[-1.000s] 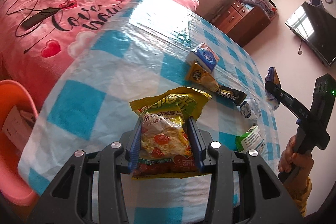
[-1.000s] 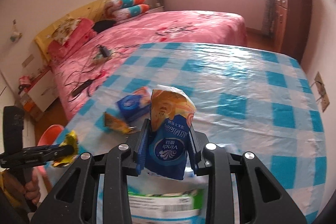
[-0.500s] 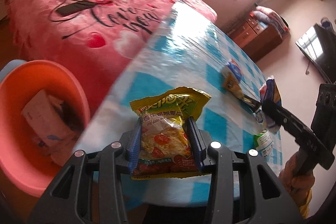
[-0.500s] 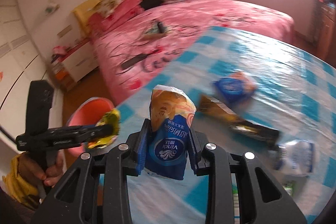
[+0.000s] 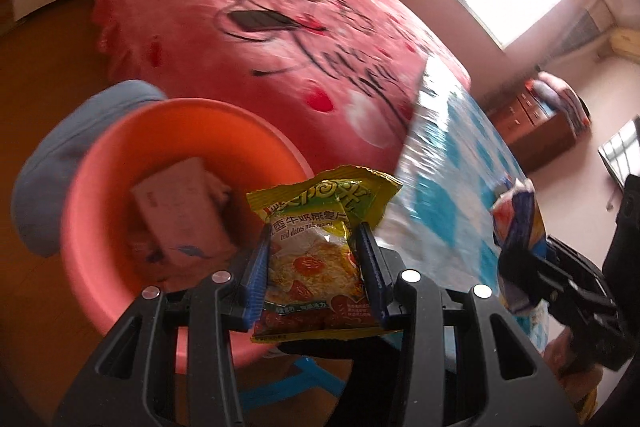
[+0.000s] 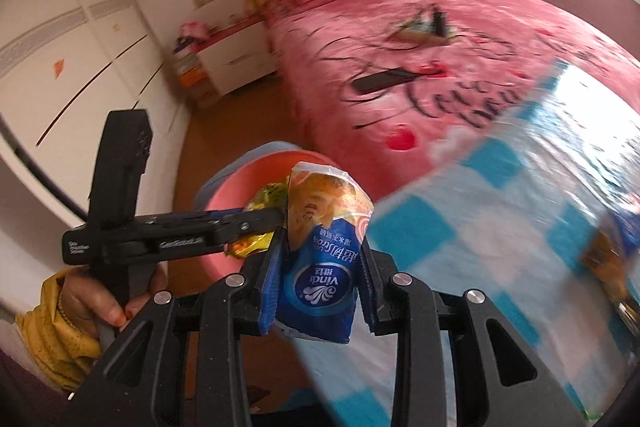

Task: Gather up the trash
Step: 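Carry yellow bag and blue tissue pack toward the pink bucket with both tools, then open both tools over the pink bucket to drop the items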

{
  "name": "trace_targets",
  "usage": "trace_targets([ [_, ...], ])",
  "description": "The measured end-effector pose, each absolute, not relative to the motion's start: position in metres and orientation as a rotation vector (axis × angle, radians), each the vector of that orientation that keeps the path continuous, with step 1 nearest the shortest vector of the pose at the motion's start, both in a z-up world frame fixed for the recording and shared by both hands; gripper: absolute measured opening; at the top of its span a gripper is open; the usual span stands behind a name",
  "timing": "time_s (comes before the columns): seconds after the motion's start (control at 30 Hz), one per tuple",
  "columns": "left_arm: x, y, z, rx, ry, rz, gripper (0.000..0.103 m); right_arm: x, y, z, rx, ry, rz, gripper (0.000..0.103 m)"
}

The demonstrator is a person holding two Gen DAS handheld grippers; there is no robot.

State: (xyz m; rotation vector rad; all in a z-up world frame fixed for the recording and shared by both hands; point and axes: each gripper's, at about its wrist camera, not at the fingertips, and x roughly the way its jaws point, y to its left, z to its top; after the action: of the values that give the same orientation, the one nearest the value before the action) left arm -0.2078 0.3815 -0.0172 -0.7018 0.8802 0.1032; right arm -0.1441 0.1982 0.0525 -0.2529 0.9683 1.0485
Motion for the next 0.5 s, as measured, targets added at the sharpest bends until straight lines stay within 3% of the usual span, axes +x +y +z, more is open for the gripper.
trace_targets([
  [0.13,-0.219,0.408,-0.026,-0.725,0.867,0.188,0.043,-0.149,0.226,0.044,-0.279,0.973,1.092,0.038],
  [0.17,-0.222,0.415,-0.028,-0.733,0.862,0.208,0.045,-0.149,0.23,0.043,-0.28,0.976,1.096,0.043],
  [0.27,-0.228,0.433,-0.035,-0.742,0.862,0.296,0.07,-0.146,0.249,0.033,-0.247,1.004,1.124,0.059],
  [0.37,-0.235,0.446,-0.039,-0.739,0.86,0.358,0.073,-0.144,0.255,0.027,-0.235,1.019,1.095,0.078],
  [0.5,-0.241,0.453,-0.044,-0.738,0.853,0.395,0.076,-0.139,0.24,0.027,-0.195,1.022,1.034,0.087],
])
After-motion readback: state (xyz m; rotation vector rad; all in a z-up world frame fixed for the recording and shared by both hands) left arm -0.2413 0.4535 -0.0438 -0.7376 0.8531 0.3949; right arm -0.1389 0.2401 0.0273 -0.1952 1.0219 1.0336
